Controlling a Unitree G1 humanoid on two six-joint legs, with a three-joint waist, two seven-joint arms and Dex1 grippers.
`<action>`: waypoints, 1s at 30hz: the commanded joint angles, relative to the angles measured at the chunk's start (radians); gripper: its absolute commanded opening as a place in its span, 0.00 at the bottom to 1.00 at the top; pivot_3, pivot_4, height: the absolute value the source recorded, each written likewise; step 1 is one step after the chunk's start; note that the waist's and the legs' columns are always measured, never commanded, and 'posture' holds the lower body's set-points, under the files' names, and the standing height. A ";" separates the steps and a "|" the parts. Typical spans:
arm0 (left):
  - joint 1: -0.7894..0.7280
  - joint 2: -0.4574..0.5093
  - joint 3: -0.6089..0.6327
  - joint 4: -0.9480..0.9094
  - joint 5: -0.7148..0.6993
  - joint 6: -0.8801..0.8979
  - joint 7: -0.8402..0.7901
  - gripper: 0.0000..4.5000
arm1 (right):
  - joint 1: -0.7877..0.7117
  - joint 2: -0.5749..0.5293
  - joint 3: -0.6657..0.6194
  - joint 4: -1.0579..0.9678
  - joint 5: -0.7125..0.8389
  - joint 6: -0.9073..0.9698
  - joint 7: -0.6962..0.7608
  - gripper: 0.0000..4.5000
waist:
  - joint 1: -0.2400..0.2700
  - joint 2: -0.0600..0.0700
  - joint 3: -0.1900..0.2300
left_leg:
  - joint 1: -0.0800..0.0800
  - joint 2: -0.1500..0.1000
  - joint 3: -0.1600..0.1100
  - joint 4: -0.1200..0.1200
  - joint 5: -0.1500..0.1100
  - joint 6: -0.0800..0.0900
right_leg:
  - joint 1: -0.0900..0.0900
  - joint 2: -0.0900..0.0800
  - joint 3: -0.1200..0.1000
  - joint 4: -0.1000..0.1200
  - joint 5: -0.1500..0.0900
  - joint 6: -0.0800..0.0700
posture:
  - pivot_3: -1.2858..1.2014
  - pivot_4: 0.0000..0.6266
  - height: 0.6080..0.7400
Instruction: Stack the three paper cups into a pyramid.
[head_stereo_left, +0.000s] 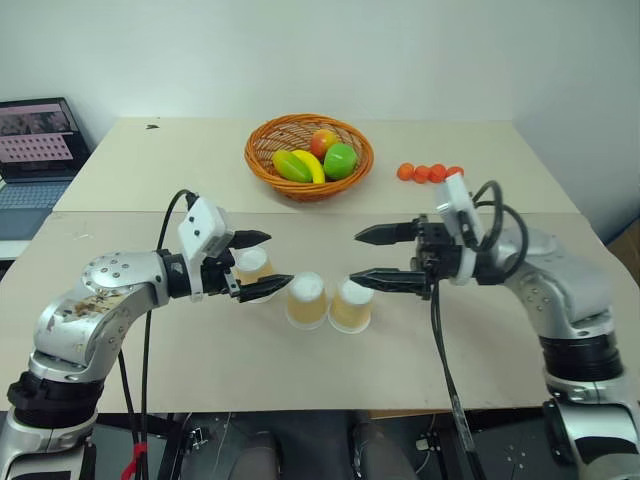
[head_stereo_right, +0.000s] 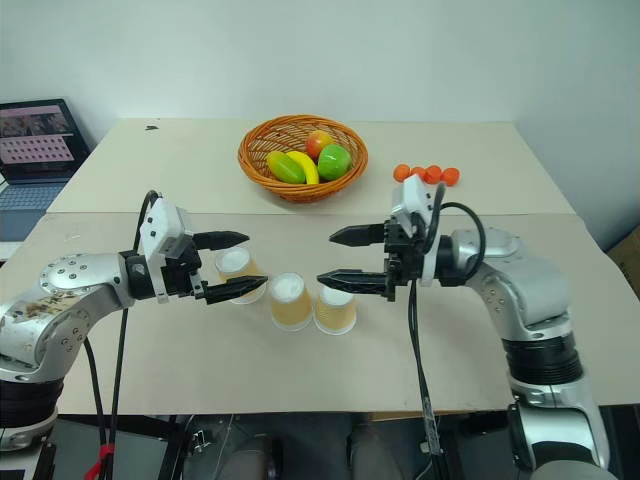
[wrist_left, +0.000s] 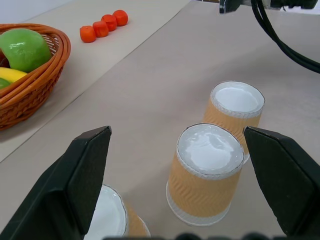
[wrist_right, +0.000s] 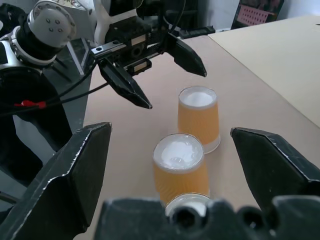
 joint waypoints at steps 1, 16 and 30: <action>0.012 0.057 0.086 0.013 0.000 -0.029 -0.029 1.00 | 0.035 -0.088 -0.061 0.002 -0.039 -0.048 0.001 0.99 | 0.000 0.000 0.000 | 0.000 0.000 0.000 0.000 0.000 0.000 | 0.000 0.000 0.000 0.000 0.000 0.001 | 0.52 0.24 0.95; 0.339 -0.019 0.364 0.070 0.096 -0.189 0.097 1.00 | 0.018 -0.127 -0.070 0.087 -0.061 -0.081 -0.003 0.99 | -0.002 0.000 0.000 | 0.001 0.001 0.002 0.000 0.000 0.000 | -0.001 0.000 0.001 0.000 -0.001 0.000 | 0.52 0.24 0.95; 0.353 -0.195 0.212 0.095 0.187 -0.345 0.185 1.00 | 0.028 -0.232 -0.111 -0.052 0.111 0.093 0.070 0.99 | 0.008 -0.001 0.001 | 0.000 0.000 0.001 0.000 0.000 0.000 | 0.000 -0.001 0.000 0.000 0.000 -0.001 | 0.52 0.24 0.95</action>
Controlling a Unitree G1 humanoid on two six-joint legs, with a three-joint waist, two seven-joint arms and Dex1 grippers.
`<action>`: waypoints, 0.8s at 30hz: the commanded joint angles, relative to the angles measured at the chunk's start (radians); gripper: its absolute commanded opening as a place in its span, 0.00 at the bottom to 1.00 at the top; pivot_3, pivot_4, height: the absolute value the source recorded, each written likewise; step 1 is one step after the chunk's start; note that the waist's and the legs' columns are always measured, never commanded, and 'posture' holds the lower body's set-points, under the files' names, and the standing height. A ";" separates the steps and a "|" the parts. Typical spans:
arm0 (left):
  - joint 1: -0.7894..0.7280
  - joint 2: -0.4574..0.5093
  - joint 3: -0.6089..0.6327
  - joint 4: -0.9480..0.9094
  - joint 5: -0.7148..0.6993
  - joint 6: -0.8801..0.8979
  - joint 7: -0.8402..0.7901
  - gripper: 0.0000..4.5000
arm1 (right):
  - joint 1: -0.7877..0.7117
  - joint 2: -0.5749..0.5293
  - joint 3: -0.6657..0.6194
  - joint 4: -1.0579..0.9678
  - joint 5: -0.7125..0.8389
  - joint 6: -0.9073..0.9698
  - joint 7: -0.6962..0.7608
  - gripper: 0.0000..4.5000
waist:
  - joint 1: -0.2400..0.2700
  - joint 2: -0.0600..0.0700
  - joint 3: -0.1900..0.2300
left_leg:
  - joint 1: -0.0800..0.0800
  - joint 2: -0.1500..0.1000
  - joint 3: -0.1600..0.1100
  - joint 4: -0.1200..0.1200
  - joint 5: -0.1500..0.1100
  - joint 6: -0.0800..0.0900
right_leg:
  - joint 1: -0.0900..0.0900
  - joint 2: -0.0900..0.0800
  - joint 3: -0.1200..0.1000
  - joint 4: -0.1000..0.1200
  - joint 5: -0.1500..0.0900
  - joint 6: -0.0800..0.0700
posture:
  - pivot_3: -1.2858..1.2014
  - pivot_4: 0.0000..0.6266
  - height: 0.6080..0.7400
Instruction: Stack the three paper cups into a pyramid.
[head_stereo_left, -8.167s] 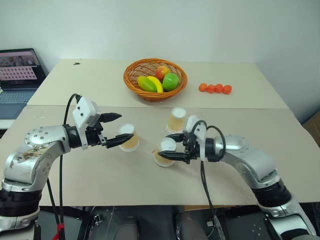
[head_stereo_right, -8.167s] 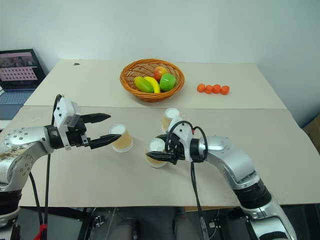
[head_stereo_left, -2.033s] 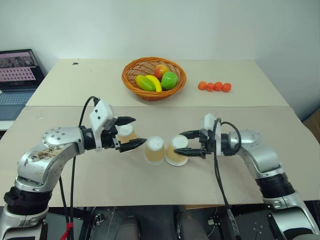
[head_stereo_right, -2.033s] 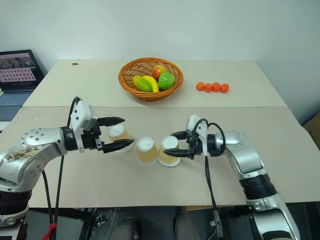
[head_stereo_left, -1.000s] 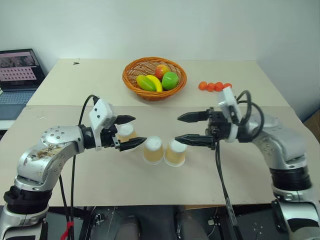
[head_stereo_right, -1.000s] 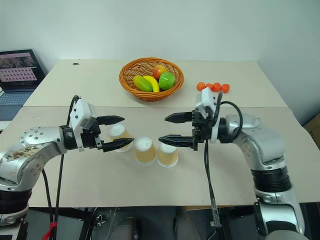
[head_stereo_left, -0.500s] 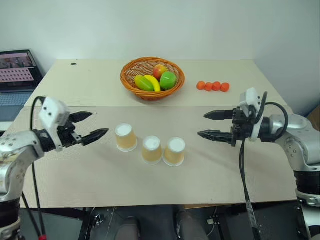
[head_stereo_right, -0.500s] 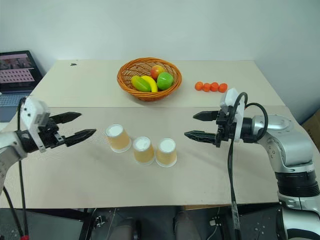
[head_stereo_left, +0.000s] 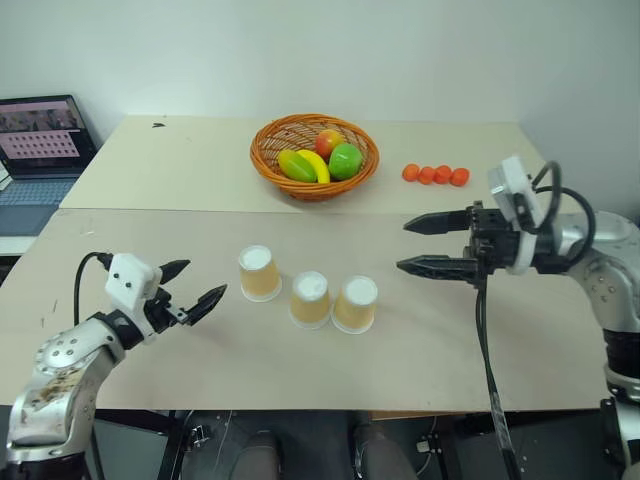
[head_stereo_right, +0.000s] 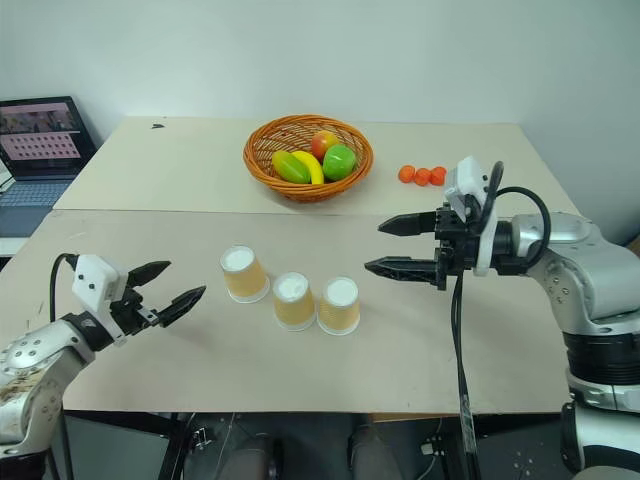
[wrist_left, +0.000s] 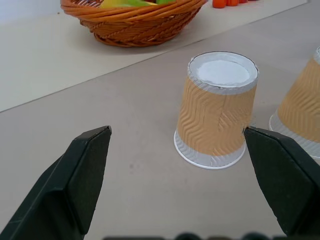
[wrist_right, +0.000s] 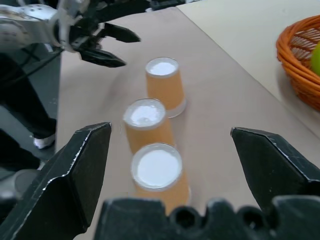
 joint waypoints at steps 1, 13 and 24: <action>-0.051 -0.035 -0.048 0.037 0.034 -0.064 0.025 1.00 | 0.023 -0.043 -0.037 -0.063 0.025 0.017 0.002 0.99 | -0.002 0.000 0.000 | 0.000 0.000 0.000 0.000 0.000 0.000 | 0.000 0.000 0.000 0.000 0.000 0.000 | 0.52 0.24 0.95; -0.124 -0.139 -0.171 0.119 0.095 -0.140 0.062 1.00 | 0.069 -0.083 -0.077 -0.140 0.065 0.060 -0.063 0.99 | -0.004 0.000 0.000 | 0.000 0.000 0.000 0.000 0.000 0.000 | 0.000 0.000 0.000 0.000 0.000 0.000 | 0.52 0.24 0.95; -0.222 -0.199 -0.224 0.178 0.120 -0.152 0.087 1.00 | 0.109 -0.113 -0.112 -0.152 0.075 0.062 -0.066 0.99 | -0.002 0.000 0.000 | 0.000 0.000 0.000 0.001 0.000 0.000 | 0.001 0.000 0.000 0.000 0.000 0.001 | 0.52 0.24 0.95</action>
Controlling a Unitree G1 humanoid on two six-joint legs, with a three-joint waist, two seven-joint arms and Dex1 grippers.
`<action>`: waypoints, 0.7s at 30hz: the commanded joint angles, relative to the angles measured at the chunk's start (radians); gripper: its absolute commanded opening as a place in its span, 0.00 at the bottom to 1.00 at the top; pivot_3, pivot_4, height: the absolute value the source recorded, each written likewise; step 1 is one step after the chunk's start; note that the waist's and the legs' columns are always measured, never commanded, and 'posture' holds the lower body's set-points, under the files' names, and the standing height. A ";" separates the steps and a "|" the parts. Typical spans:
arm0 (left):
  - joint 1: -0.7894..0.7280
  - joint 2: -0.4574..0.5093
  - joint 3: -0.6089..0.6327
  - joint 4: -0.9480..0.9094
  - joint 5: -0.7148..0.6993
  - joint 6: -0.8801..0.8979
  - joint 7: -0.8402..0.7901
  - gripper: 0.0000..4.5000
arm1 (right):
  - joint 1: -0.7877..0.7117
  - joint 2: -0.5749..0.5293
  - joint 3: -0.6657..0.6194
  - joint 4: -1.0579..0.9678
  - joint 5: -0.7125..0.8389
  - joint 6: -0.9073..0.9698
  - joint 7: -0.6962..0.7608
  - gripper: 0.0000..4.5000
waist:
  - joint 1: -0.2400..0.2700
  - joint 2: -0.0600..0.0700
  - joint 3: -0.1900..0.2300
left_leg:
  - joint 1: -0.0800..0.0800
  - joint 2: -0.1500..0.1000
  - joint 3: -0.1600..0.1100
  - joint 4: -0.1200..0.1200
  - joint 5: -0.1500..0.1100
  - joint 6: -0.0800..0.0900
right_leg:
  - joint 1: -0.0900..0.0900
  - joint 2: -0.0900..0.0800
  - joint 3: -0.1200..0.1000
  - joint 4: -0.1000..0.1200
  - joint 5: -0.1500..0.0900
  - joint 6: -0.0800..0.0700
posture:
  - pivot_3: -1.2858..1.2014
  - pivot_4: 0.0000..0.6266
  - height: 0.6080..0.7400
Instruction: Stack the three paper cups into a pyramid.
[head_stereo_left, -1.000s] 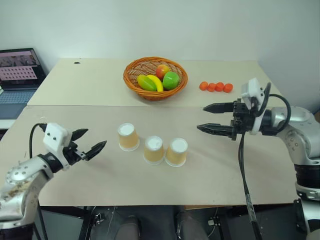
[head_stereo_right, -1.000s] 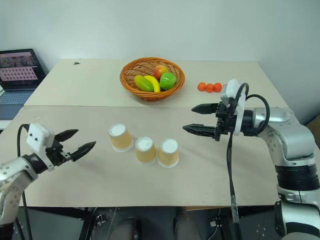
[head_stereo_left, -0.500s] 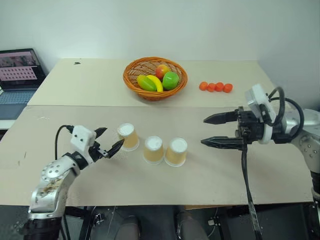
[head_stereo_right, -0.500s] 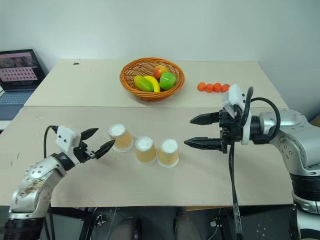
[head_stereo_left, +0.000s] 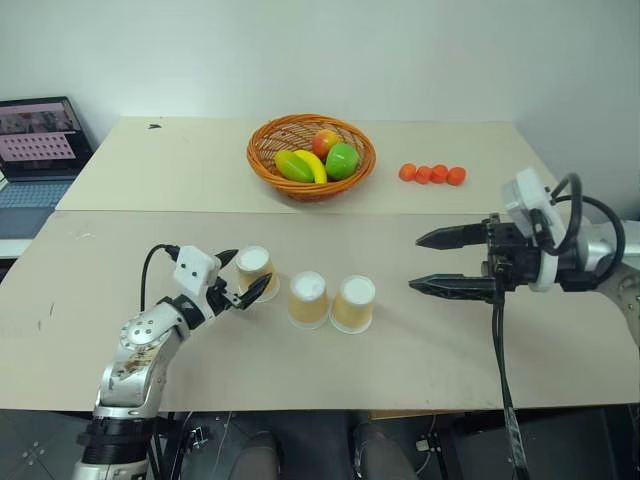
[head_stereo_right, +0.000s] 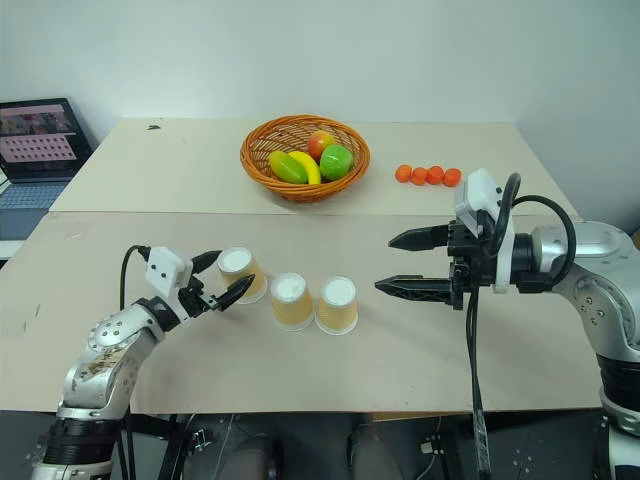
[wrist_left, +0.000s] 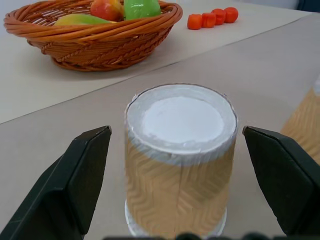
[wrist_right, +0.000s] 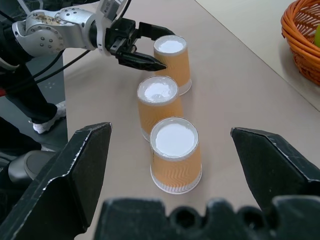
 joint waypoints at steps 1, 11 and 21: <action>-0.040 -0.016 -0.007 0.008 0.008 -0.026 0.018 1.00 | 0.005 -0.027 -0.054 -0.033 0.027 -0.003 -0.003 0.99 | -0.001 0.000 0.000 | 0.000 0.000 0.000 0.000 0.000 0.000 | 0.000 0.000 0.000 0.000 0.000 0.000 | 0.52 0.24 0.95; -0.072 -0.012 0.012 0.033 0.004 -0.033 0.035 0.66 | 0.035 -0.044 -0.062 -0.011 0.012 -0.038 0.014 1.00 | -0.002 0.000 0.000 | 0.000 0.000 0.000 0.000 0.000 0.000 | 0.000 0.000 0.000 0.000 0.000 0.000 | 0.52 0.24 0.95; -0.247 0.005 0.020 -0.005 -0.065 0.062 0.022 0.66 | 0.051 -0.028 -0.051 0.005 -0.008 -0.080 0.019 1.00 | 0.005 0.000 0.000 | 0.000 0.000 0.000 0.001 0.000 0.000 | 0.000 0.000 0.000 0.000 0.000 0.001 | 0.52 0.24 0.95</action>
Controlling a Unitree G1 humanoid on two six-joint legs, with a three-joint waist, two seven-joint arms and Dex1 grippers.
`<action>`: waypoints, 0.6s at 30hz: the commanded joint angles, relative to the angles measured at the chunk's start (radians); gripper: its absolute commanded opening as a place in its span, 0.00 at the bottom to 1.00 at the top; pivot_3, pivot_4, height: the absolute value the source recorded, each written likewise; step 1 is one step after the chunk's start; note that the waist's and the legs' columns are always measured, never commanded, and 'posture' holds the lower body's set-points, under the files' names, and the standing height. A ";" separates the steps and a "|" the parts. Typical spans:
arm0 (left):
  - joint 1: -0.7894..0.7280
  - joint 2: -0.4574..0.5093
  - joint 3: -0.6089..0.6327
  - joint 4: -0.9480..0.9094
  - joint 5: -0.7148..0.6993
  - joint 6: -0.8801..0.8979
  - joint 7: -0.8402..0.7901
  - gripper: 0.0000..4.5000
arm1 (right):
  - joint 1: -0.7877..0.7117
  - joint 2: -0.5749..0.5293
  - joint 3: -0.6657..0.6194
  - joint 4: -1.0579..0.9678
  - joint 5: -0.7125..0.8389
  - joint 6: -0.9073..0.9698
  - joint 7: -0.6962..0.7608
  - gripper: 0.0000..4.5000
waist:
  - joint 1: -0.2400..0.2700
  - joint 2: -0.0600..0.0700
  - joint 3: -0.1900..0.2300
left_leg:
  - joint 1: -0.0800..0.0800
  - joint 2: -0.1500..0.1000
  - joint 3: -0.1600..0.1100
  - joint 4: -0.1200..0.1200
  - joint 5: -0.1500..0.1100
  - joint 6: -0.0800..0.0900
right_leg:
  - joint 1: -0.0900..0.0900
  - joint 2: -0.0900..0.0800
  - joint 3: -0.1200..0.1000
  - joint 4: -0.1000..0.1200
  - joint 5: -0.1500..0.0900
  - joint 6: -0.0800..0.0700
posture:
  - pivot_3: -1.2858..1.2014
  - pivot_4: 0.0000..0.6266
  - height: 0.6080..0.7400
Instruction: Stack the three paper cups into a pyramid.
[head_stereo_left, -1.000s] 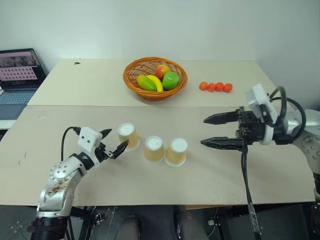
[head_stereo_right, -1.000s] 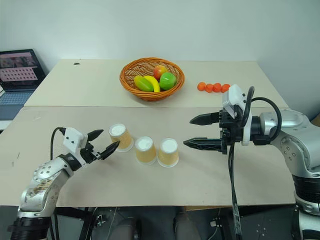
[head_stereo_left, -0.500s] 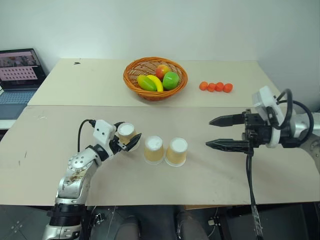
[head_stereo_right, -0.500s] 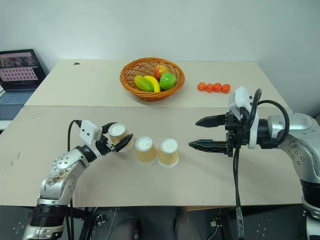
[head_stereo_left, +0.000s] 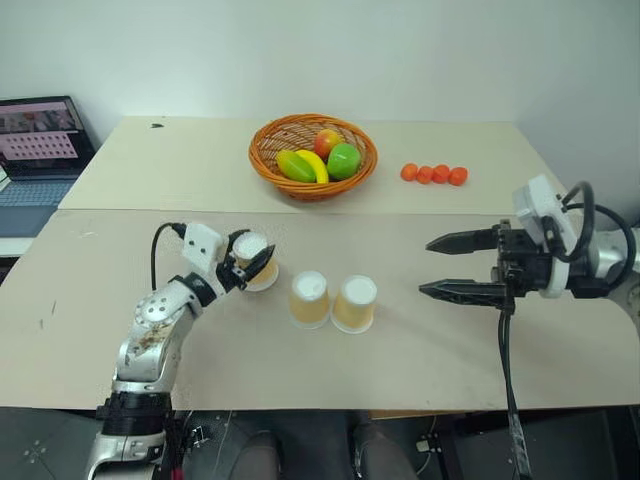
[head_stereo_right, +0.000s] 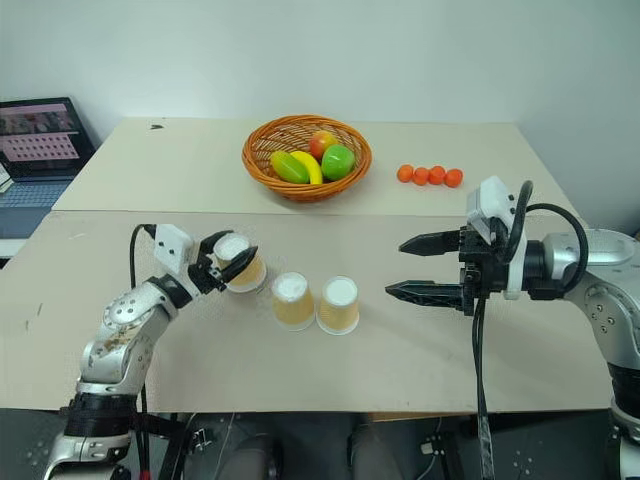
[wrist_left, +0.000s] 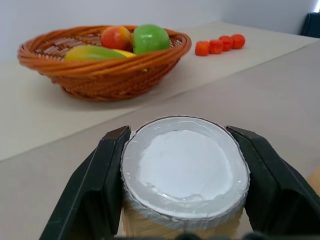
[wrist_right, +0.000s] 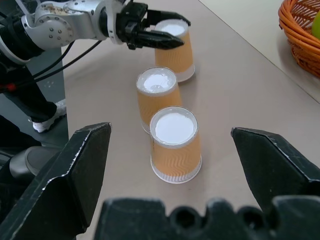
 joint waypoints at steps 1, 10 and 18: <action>-0.107 0.021 0.003 -0.058 -0.075 0.077 -0.038 0.66 | 0.000 0.001 -0.026 -0.016 0.003 -0.031 -0.006 1.00 | 0.002 0.000 0.000 | 0.000 0.000 0.000 0.000 0.000 0.000 | 0.000 0.000 0.000 0.000 0.000 0.000 | 0.52 0.24 0.95; -0.312 0.124 -0.068 -0.099 -0.228 0.320 -0.239 0.66 | 0.103 -0.008 -0.095 -0.095 0.048 -0.005 -0.039 1.00 | 0.003 -0.001 0.000 | -0.001 0.000 -0.001 0.000 0.000 0.000 | 0.000 0.000 0.000 0.000 -0.001 0.002 | 0.52 0.24 0.95; -0.394 0.155 -0.145 -0.130 -0.300 0.413 -0.379 0.66 | 0.182 -0.007 -0.155 -0.170 0.091 0.013 -0.114 1.00 | -0.003 -0.001 0.000 | 0.000 0.000 -0.001 0.000 0.000 0.000 | 0.000 0.000 0.000 0.000 -0.002 0.004 | 0.52 0.24 0.95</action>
